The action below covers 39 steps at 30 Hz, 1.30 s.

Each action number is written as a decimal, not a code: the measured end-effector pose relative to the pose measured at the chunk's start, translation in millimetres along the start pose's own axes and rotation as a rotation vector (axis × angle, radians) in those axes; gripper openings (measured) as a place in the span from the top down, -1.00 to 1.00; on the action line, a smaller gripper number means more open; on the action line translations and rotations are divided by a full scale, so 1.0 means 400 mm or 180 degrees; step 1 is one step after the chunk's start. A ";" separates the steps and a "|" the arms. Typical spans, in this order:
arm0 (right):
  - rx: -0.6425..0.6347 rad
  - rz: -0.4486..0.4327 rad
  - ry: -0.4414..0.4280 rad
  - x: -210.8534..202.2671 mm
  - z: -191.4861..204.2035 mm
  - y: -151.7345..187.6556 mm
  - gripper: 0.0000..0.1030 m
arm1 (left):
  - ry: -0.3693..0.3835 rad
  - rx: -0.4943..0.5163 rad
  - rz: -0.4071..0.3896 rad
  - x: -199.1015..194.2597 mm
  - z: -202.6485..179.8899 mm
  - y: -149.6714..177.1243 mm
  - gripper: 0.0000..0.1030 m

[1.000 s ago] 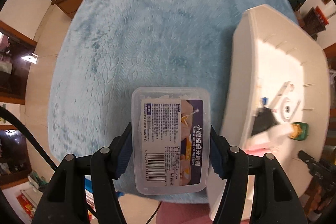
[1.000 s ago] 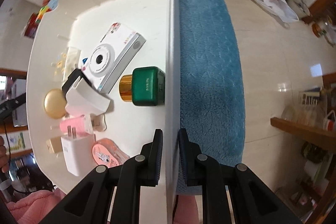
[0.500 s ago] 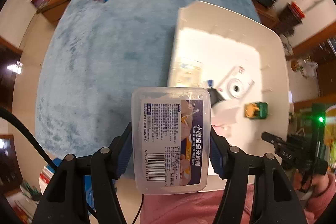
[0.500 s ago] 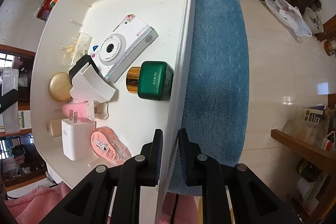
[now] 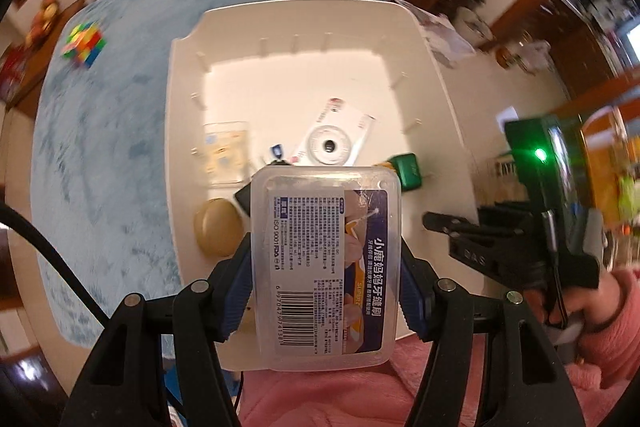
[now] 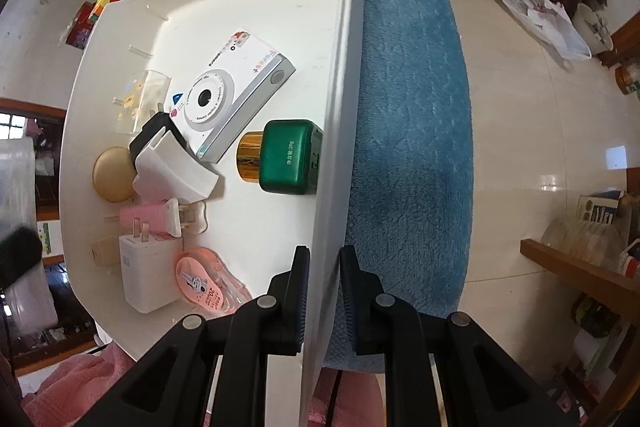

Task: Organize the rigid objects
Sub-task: 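Open the left gripper to release the plastic box into the tray, then move the left gripper to the Rubik's cube and close on it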

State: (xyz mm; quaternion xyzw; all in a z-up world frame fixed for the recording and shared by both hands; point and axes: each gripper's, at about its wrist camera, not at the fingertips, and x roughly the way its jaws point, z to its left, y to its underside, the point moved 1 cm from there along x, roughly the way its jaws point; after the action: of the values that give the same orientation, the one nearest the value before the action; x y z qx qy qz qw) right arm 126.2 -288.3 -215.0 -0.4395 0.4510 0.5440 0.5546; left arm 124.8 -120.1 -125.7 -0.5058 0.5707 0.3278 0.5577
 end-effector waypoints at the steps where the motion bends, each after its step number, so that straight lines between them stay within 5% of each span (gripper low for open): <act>1: 0.0032 0.0006 -0.0006 0.001 -0.002 -0.001 0.67 | 0.0013 0.0057 0.0001 0.001 -0.006 -0.001 -0.29; 13: 0.0548 -0.0002 0.0195 0.009 -0.010 -0.010 0.67 | 0.0233 0.0513 -0.0049 -0.024 0.042 -0.031 -0.52; 22: 0.1013 -0.0067 0.0382 0.003 0.001 0.003 0.67 | 0.0437 0.0461 -0.0031 -0.055 0.201 -0.103 -0.53; 39: 0.1586 -0.0238 0.0597 0.016 -0.021 0.015 0.67 | -0.0220 0.0343 -0.0357 -0.083 0.632 -0.335 -0.53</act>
State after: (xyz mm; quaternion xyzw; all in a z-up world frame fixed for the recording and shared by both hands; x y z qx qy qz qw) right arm 119.9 -295.2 -223.0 -0.3543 0.6039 0.3522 0.6211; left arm 323.7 87.4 -109.1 -0.4946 0.5387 0.2821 0.6210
